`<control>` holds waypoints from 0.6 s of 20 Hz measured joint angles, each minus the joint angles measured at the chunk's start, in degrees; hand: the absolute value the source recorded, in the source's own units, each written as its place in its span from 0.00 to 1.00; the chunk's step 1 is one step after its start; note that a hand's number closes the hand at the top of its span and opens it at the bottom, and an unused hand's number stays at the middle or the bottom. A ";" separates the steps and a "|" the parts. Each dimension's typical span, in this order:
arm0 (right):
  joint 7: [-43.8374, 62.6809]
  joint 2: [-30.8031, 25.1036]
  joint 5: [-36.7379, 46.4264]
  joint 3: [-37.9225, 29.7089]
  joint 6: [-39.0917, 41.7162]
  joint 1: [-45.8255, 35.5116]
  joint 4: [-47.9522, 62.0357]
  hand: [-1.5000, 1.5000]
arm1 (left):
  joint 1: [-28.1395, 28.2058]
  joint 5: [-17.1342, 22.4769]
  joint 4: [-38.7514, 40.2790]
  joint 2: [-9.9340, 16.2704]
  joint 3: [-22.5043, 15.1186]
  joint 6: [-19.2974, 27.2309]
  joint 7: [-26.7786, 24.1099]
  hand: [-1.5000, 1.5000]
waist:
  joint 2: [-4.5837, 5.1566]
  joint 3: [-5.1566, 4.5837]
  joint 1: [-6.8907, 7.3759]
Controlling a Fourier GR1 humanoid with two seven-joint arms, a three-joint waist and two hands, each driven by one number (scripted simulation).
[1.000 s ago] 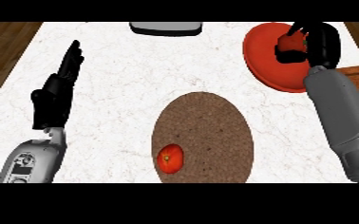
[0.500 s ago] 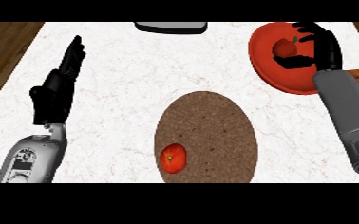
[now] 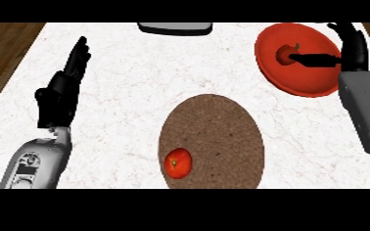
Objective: Pick the bell pepper from the placemat and place it in the bowl
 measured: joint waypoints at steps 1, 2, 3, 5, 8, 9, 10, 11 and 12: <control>-0.99 -0.72 -0.69 -0.69 1.06 0.16 0.53 0.00 | -0.02 0.06 0.15 0.16 0.29 -0.07 0.04 0.50 | -0.06 -0.01 -0.15; -1.65 -1.54 -1.47 -1.40 2.65 0.42 1.11 0.00 | 0.17 0.33 0.23 0.30 0.74 -0.16 -0.07 0.50 | -0.17 -0.03 -0.37; -1.89 -2.66 -2.03 -1.91 4.40 0.38 1.69 0.00 | 0.40 0.42 0.19 0.36 0.89 -0.29 -0.08 0.50 | -0.26 -0.04 -0.54; -2.85 -4.49 -3.49 -3.24 7.42 0.88 2.57 0.00 | 0.85 0.59 0.32 0.73 1.53 -0.50 -0.66 0.50 | -0.43 -0.07 -0.89; -5.04 -6.80 -5.37 -4.74 12.15 2.44 3.43 0.00 | 1.93 0.19 -0.54 0.47 1.39 -0.32 -0.46 0.50 | -0.70 -0.09 -1.41; -5.72 -7.42 -6.11 -5.29 13.73 2.88 3.55 0.00 | 2.06 0.66 -0.46 0.89 1.91 -0.86 -0.41 0.50 | -0.79 -0.10 -1.60; -6.36 -8.14 -6.83 -5.79 15.54 3.39 3.65 0.00 | 2.35 0.86 -0.21 1.16 2.29 -1.21 -1.00 0.50 | -0.87 -0.12 -1.80; -6.99 -9.06 -7.47 -6.25 17.68 3.90 3.87 0.00 | 2.31 0.56 -0.29 0.87 2.05 -0.99 -0.73 0.50 | -0.90 -0.11 -1.91; -8.09 -9.86 -8.01 -6.62 19.58 4.99 4.05 0.00 | 2.51 0.54 -0.75 0.85 2.12 -0.96 -0.43 0.50 | -0.95 -0.13 -2.01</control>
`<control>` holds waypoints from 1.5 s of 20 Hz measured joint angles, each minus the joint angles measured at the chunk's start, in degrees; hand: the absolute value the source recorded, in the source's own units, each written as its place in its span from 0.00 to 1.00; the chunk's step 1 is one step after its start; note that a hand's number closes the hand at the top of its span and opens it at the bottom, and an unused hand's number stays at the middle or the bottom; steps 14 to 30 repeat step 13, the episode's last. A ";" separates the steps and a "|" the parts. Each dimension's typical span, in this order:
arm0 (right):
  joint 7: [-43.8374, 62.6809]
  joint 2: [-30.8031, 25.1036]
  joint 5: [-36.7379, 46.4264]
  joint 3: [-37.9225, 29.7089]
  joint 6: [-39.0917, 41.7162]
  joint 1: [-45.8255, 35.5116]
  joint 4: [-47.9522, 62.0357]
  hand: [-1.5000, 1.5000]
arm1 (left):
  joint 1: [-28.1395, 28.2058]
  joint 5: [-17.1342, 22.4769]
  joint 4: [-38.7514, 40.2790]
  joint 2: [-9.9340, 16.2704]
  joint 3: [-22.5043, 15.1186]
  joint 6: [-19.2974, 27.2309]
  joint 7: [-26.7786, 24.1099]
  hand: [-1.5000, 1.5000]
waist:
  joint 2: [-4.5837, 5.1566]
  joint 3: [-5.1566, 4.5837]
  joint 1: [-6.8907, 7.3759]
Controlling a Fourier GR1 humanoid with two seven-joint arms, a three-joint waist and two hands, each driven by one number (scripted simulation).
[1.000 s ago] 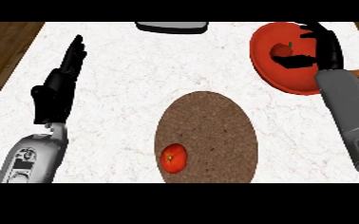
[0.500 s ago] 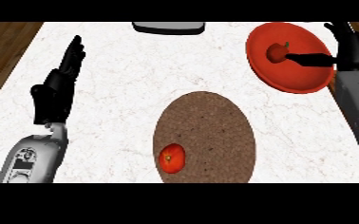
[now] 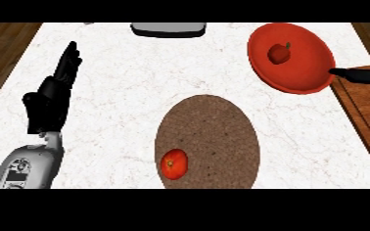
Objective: Pick the bell pepper from the placemat and place it in the bowl
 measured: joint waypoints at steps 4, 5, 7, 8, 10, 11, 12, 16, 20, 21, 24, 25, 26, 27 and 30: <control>-3.97 -1.58 -0.78 0.25 6.56 3.55 -0.05 0.00 | 0.36 -0.40 -0.60 -0.06 0.33 -0.01 0.60 0.50 | -0.20 -0.01 -0.44; -4.66 -2.26 -0.98 0.33 8.26 4.44 -0.15 0.00 | 0.61 -0.53 -1.55 -0.03 0.24 -0.08 1.49 0.50 | -0.28 -0.02 -0.53; -6.21 -2.45 -1.22 0.74 10.44 5.94 -0.53 0.00 | 0.98 -0.97 -1.34 -0.38 0.23 0.06 1.22 0.50 | -0.36 -0.05 -0.74; -7.01 -2.41 -1.41 0.96 11.30 6.73 -0.97 0.00 | 0.38 -0.57 -0.79 0.18 1.13 -0.45 1.37 0.50 | -0.42 -0.06 -0.91; -7.92 -2.83 -1.72 1.32 12.53 7.97 -1.33 0.00 | 0.07 -0.97 -0.49 -0.35 1.09 -0.30 1.15 0.50 | -0.45 -0.06 -0.99; -8.18 -2.90 -1.80 1.59 12.65 8.65 -1.61 0.00 | 0.34 -1.31 -0.32 -0.82 0.98 0.01 0.84 0.50 | -0.47 -0.07 -1.04; -8.63 -2.63 -2.04 1.77 12.58 9.44 -1.92 0.00 | 0.46 -1.24 -0.46 -1.00 1.16 -0.04 0.71 0.50 | -0.50 -0.08 -1.09; -8.71 -2.05 -2.23 2.08 12.30 10.04 -2.39 0.00 | 0.90 -1.31 0.08 -1.10 1.31 -0.23 -0.18 0.50 | -0.54 -0.09 -1.18; -8.71 -2.05 -2.23 2.08 12.30 10.04 -2.39 0.00 | 0.90 -1.31 0.08 -1.10 1.31 -0.23 -0.18 0.50 | -0.54 -0.09 -1.18; -8.71 -2.05 -2.23 2.08 12.30 10.04 -2.39 0.00 | 0.90 -1.31 0.08 -1.10 1.31 -0.23 -0.18 0.50 | -0.54 -0.09 -1.18; -8.71 -2.05 -2.23 2.08 12.30 10.04 -2.39 0.00 | 0.90 -1.31 0.08 -1.10 1.31 -0.23 -0.18 0.50 | -0.54 -0.09 -1.18; -8.71 -2.05 -2.23 2.08 12.30 10.04 -2.39 0.00 | 0.90 -1.31 0.08 -1.10 1.31 -0.23 -0.18 0.50 | -0.54 -0.09 -1.18; -8.71 -2.05 -2.23 2.08 12.30 10.04 -2.39 0.00 | 0.90 -1.31 0.08 -1.10 1.31 -0.23 -0.18 0.50 | -0.54 -0.09 -1.18; -8.71 -2.05 -2.23 2.08 12.30 10.04 -2.39 0.00 | 0.90 -1.31 0.08 -1.10 1.31 -0.23 -0.18 0.50 | -0.54 -0.09 -1.18; -8.71 -2.05 -2.23 2.08 12.30 10.04 -2.39 0.00 | 0.90 -1.31 0.08 -1.10 1.31 -0.23 -0.18 0.50 | -0.54 -0.09 -1.18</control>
